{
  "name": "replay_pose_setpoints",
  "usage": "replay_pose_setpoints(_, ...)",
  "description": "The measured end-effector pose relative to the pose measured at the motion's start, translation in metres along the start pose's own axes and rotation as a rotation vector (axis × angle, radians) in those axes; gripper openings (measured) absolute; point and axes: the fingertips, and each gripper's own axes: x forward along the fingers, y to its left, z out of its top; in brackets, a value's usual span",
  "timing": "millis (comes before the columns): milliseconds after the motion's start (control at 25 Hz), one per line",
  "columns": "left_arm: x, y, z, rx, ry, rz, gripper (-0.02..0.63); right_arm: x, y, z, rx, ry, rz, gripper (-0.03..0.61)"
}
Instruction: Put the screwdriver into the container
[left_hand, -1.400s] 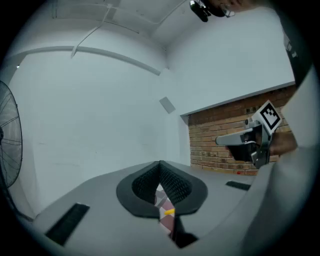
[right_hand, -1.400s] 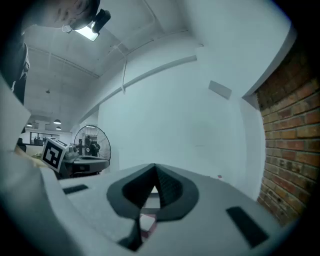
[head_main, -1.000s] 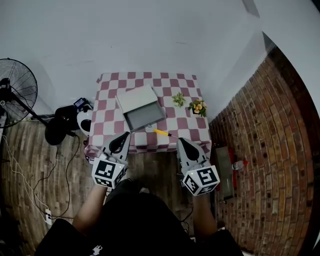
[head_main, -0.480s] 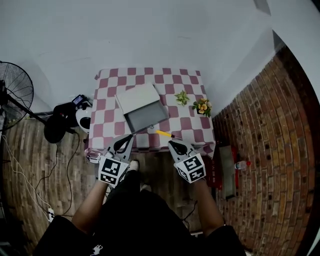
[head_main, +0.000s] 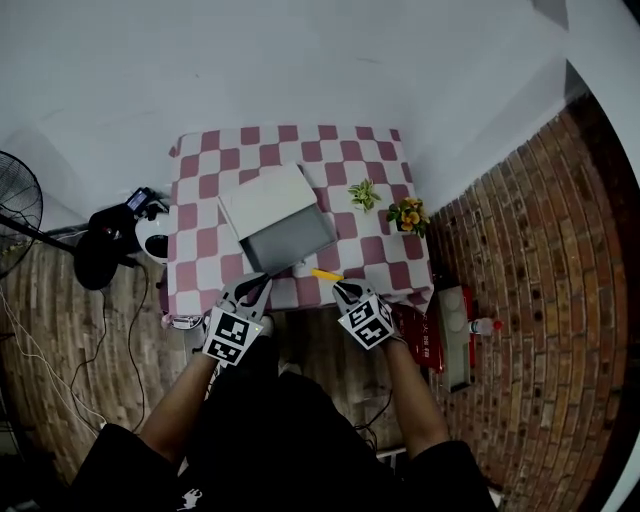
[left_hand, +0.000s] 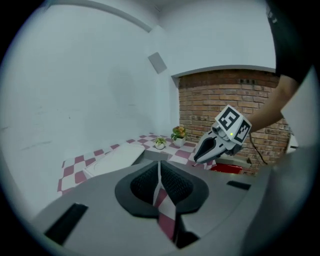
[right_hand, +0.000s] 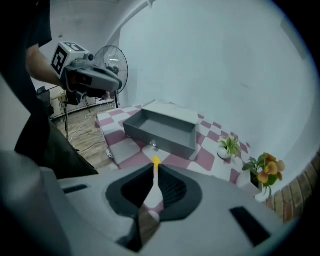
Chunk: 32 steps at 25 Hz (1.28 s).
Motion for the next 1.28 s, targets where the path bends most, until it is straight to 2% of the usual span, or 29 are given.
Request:
replay_pose_setpoints(160, 0.024, -0.002, -0.012, 0.039, 0.056, -0.068, 0.042, 0.023, -0.004, -0.013, -0.05, 0.086, 0.041, 0.037)
replay_pose_setpoints(360, 0.052, -0.023, -0.026, 0.116, 0.149, -0.197, 0.078, 0.044, -0.008, -0.02, -0.113, 0.166, 0.079, 0.089)
replay_pose_setpoints(680, 0.087, -0.047, -0.029, 0.204, 0.215, -0.336, 0.107, 0.065, -0.01, -0.035, -0.187, 0.284, 0.169, 0.109)
replay_pose_setpoints(840, 0.092, -0.041, -0.029, 0.219, 0.223, -0.344, 0.103, 0.073, -0.011, -0.041, -0.213, 0.345, 0.225, 0.106)
replay_pose_setpoints(880, 0.092, -0.038, -0.03, 0.216, 0.225, -0.341, 0.1, 0.074, -0.011, -0.042, -0.22, 0.356, 0.232, 0.078)
replay_pose_setpoints(960, 0.091, -0.031, -0.031, 0.208, 0.227, -0.333, 0.095, 0.074, -0.011, -0.042, -0.221, 0.366, 0.245, 0.077)
replay_pose_setpoints(1120, 0.085, -0.015, -0.029, 0.182, 0.216, -0.298, 0.081, 0.063, -0.013, -0.027, -0.193, 0.344, 0.26, 0.075)
replay_pose_setpoints(1280, 0.075, 0.009, -0.024, 0.134, 0.196, -0.232, 0.07, 0.047, -0.021, 0.005, -0.16, 0.269, 0.248, 0.075)
